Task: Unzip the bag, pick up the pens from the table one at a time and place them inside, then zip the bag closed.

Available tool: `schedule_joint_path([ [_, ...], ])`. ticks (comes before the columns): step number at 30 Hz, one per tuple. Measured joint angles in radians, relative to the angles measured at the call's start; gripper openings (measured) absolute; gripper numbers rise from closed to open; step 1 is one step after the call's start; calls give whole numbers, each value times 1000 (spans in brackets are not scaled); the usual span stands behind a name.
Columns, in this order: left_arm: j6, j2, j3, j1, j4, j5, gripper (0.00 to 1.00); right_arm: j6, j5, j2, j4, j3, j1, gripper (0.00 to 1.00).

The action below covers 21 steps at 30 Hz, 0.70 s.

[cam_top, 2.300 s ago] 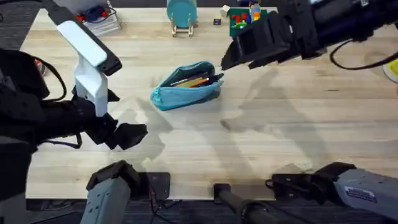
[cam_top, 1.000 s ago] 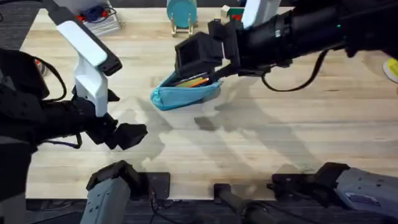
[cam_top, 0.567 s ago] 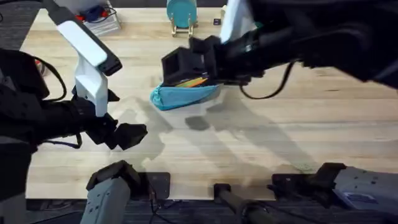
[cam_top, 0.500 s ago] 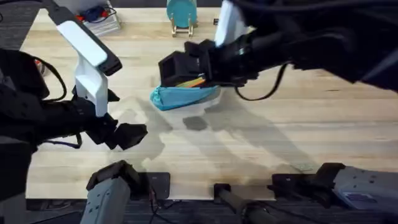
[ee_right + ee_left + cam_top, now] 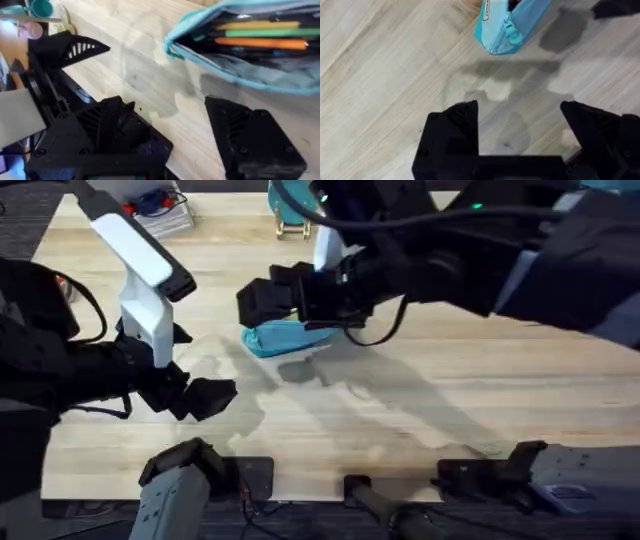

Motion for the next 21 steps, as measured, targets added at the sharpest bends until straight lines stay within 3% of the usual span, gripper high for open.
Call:
schedule_joint_path([
  [21,0,0,0,0,0,0,993,155,51,148,114,0,69,996],
])
